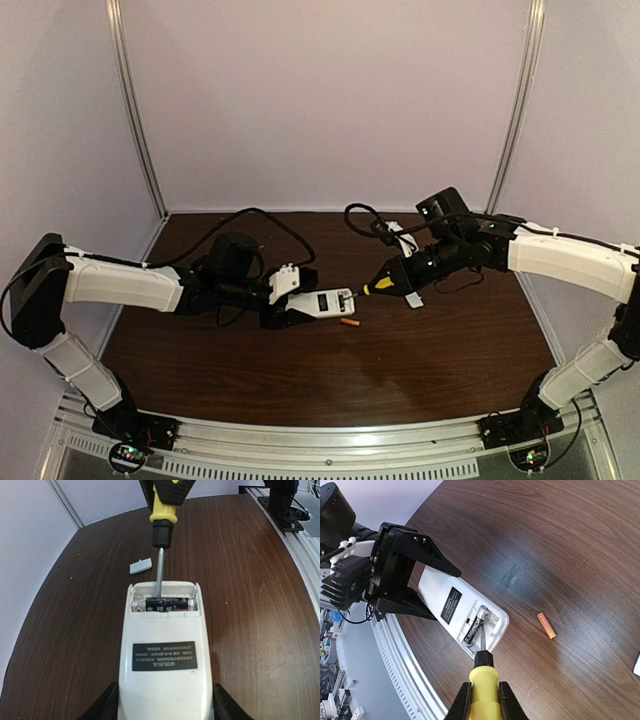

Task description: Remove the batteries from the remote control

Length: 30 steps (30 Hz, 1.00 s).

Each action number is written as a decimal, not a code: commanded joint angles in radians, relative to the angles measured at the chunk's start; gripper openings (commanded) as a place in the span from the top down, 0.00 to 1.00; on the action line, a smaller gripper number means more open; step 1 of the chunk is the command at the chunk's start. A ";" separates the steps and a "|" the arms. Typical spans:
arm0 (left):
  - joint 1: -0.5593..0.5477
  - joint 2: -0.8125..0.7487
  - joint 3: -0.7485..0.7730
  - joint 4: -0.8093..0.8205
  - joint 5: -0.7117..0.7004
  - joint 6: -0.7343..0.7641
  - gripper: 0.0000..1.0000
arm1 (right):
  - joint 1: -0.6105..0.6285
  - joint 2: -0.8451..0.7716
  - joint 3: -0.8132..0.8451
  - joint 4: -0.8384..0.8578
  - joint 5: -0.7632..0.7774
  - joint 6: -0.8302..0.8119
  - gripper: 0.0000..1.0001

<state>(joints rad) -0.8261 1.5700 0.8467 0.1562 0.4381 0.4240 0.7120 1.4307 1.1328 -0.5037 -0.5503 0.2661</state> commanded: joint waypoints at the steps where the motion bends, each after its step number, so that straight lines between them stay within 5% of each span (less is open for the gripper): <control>1: -0.008 0.002 0.038 0.109 0.113 -0.022 1.00 | 0.000 -0.027 -0.042 0.005 0.042 -0.057 1.00; 15: -0.007 0.015 0.057 0.075 0.151 -0.029 1.00 | 0.000 -0.049 -0.069 -0.012 0.082 -0.064 1.00; 30: -0.007 -0.022 0.027 0.144 -0.024 0.002 1.00 | -0.003 0.017 -0.016 -0.117 -0.004 0.116 1.00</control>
<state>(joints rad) -0.8322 1.5890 0.8597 0.1604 0.4427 0.4088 0.7116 1.4033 1.1004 -0.5179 -0.5476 0.3054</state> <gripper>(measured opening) 0.557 0.169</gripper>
